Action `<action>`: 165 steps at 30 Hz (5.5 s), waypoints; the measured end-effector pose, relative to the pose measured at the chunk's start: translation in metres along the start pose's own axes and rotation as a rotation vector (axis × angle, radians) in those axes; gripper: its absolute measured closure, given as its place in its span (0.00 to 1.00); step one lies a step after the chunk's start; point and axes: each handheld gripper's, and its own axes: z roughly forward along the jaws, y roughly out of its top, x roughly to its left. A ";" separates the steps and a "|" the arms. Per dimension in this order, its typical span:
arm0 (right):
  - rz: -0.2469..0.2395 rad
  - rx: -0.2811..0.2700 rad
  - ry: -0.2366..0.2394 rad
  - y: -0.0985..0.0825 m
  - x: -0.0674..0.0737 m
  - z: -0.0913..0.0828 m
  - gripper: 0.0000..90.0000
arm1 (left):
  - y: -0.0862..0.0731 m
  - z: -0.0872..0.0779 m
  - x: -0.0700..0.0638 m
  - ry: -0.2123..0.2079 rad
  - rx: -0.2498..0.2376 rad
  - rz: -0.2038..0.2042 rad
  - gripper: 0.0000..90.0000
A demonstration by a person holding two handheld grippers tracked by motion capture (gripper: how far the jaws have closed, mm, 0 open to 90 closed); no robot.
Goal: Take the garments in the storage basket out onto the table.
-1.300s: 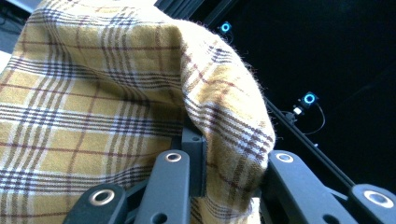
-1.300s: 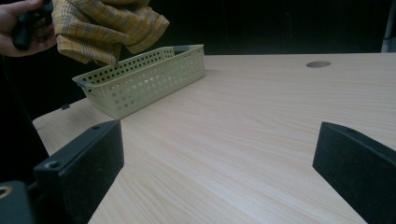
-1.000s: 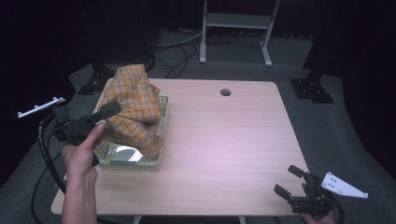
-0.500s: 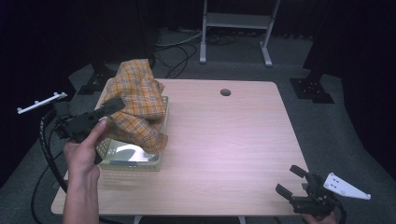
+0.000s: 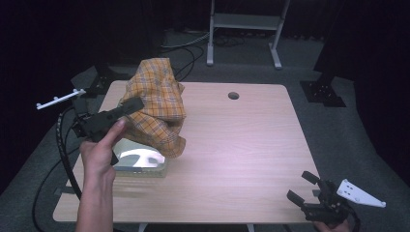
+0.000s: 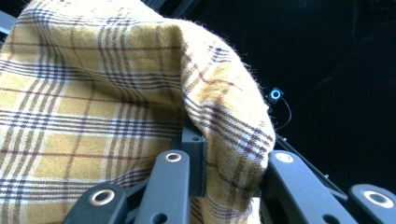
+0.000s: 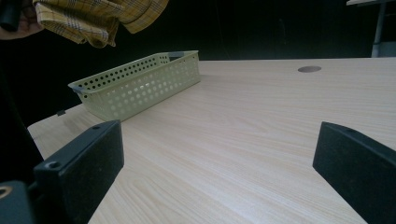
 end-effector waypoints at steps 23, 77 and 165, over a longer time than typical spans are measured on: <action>-0.002 -0.001 -0.002 0.000 0.000 -0.002 0.02 | -0.006 0.046 -0.005 -0.056 0.067 -0.003 0.87; 0.012 -0.014 -0.006 -0.002 -0.001 -0.006 0.02 | -0.043 0.155 0.013 -0.051 0.180 -0.032 0.87; 0.022 -0.036 -0.020 -0.002 -0.008 -0.014 0.02 | -0.129 0.247 0.068 0.180 0.414 -0.045 0.85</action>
